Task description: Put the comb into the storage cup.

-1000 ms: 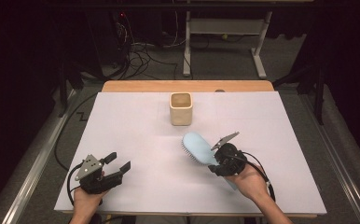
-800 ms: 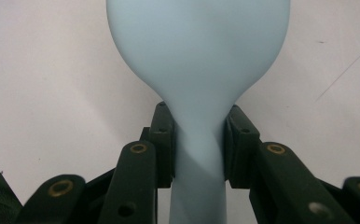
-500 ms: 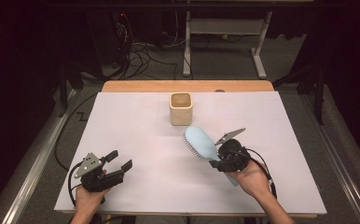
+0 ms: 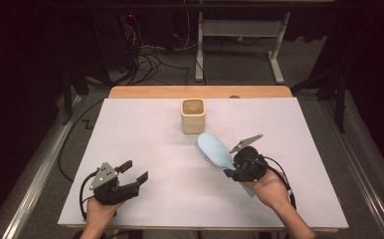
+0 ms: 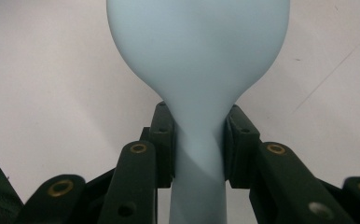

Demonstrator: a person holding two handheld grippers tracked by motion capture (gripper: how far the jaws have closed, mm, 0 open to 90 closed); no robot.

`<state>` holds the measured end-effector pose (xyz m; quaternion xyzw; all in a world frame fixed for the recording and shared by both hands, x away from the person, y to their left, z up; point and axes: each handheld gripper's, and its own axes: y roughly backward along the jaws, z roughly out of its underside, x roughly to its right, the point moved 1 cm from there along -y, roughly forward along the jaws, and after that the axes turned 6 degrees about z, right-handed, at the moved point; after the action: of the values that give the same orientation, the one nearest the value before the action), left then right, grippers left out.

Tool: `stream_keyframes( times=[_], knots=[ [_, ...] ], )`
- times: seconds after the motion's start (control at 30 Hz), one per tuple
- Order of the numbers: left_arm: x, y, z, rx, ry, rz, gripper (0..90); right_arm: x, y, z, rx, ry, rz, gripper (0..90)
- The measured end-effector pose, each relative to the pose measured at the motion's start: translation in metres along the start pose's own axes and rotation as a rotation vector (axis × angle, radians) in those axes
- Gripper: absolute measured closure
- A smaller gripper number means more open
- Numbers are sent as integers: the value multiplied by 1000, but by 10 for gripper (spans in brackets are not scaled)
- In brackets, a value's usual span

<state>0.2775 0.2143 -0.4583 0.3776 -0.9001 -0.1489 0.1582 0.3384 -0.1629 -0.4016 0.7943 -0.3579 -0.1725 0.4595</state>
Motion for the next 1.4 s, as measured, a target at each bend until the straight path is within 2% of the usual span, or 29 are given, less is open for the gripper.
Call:
stream_keyframes(
  times=[0.23,0.53,0.77,1.4],
  knots=[
    [2,-7,-5,-6,14,0,274,0,2,-2,25,10,1,704],
    [6,-16,-8,-32,-14,31,274,-2,2,-4,25,15,7,704],
    [9,-21,-14,-27,-14,44,265,-2,0,-5,29,22,8,704],
    [19,-37,-27,-33,-28,85,257,2,2,-6,43,2,11,703]
  ],
)
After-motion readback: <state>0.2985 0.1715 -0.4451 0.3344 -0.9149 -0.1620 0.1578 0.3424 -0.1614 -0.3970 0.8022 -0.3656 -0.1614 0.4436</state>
